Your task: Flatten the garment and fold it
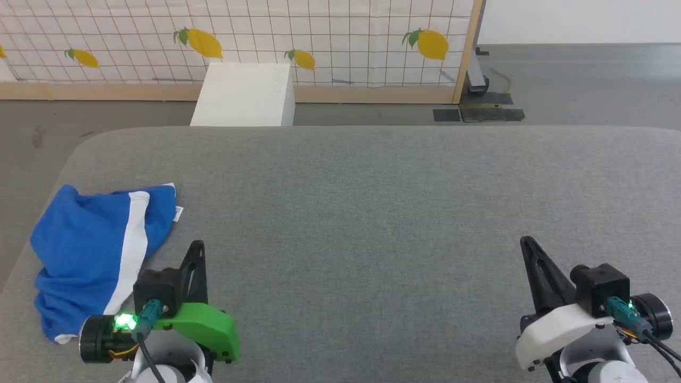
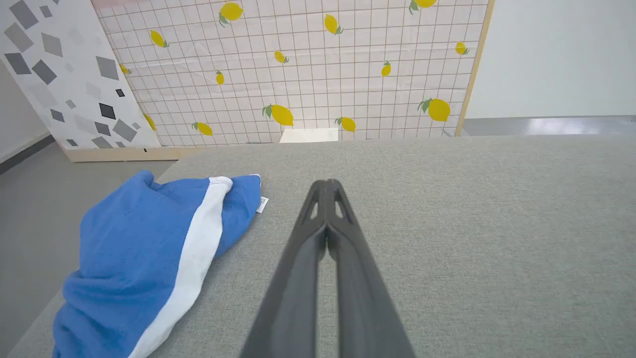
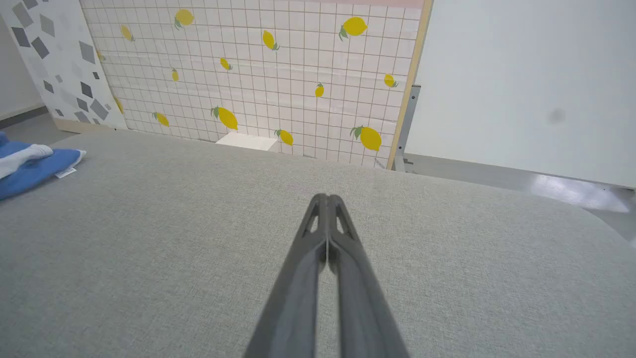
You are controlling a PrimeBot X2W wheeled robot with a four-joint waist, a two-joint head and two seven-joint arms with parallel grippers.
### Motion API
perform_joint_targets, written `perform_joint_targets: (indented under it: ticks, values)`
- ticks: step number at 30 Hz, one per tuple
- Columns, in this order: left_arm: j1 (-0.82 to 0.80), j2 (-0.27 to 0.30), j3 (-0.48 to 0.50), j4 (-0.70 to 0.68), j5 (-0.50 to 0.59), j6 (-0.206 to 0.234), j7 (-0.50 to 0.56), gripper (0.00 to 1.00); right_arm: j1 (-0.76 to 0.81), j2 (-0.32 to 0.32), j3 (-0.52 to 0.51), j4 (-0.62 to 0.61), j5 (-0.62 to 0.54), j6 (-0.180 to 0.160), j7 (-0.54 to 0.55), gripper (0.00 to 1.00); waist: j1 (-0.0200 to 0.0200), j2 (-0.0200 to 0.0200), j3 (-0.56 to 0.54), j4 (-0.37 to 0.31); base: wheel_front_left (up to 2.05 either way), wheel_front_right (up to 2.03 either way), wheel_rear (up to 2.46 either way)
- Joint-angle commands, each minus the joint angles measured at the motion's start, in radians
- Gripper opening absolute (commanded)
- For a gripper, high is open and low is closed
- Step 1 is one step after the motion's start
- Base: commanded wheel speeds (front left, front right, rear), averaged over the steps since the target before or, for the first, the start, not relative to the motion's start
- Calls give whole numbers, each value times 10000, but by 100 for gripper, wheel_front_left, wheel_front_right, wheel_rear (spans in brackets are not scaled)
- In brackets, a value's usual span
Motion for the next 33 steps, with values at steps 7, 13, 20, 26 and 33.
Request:
perform_joint_targets:
  ticks: [7,13,20,26,33]
  values:
    - [114,-47,30,-28,126,64,14,0,-155,19,18,-51,-62,-19,1,0,0,0,0,0,0,0,0]
    - [114,-47,30,-28,126,64,14,0,-155,19,18,-51,-62,-19,1,0,0,0,0,0,0,0,0]
    - [114,-47,30,-28,126,64,14,0,-155,19,18,-51,-62,-19,1,0,0,0,0,0,0,0,0]
    - [114,-47,30,-28,126,64,14,0,-155,19,18,-51,-62,-19,1,0,0,0,0,0,0,0,0]
    - [114,-47,30,-28,126,64,14,0,-155,19,18,-51,-62,-19,1,0,0,0,0,0,0,0,0]
